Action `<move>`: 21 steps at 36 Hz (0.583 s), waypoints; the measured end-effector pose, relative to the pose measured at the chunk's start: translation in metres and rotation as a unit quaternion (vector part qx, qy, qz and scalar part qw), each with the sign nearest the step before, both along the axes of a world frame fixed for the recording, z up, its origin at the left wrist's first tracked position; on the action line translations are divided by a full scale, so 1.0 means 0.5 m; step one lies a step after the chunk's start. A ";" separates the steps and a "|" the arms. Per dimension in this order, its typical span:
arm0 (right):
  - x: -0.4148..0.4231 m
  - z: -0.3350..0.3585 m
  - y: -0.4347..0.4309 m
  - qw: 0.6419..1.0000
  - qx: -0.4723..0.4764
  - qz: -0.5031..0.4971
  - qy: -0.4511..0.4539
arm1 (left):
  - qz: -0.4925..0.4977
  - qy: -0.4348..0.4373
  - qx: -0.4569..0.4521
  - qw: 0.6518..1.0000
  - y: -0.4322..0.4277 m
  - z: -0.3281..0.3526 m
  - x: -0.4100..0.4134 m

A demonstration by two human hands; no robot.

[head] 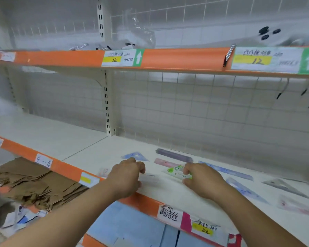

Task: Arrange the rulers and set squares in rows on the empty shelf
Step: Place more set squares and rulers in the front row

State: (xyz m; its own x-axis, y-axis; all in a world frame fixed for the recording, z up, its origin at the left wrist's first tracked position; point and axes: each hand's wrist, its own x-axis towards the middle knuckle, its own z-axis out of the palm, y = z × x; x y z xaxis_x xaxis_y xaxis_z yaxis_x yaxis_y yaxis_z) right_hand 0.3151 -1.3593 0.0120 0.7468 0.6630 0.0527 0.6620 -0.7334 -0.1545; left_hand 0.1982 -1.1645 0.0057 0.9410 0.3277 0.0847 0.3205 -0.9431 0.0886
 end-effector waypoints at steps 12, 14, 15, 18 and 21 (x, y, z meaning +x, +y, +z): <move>-0.051 -0.038 -0.031 0.987 -0.040 -0.148 0.039 | -0.142 0.031 -0.038 0.989 0.045 -0.045 0.074; -0.054 -0.041 -0.038 0.985 -0.052 -0.159 0.040 | -0.155 0.034 -0.051 0.986 0.041 -0.052 0.082; -0.054 -0.043 -0.041 0.984 -0.057 -0.162 0.039 | -0.161 0.036 -0.059 0.985 0.038 -0.056 0.086; -0.055 -0.052 -0.049 0.983 -0.068 -0.165 0.039 | -0.173 0.040 -0.084 0.981 0.032 -0.064 0.098; -0.053 -0.058 -0.055 0.983 -0.075 -0.161 0.041 | -0.174 0.043 -0.112 0.977 0.026 -0.071 0.105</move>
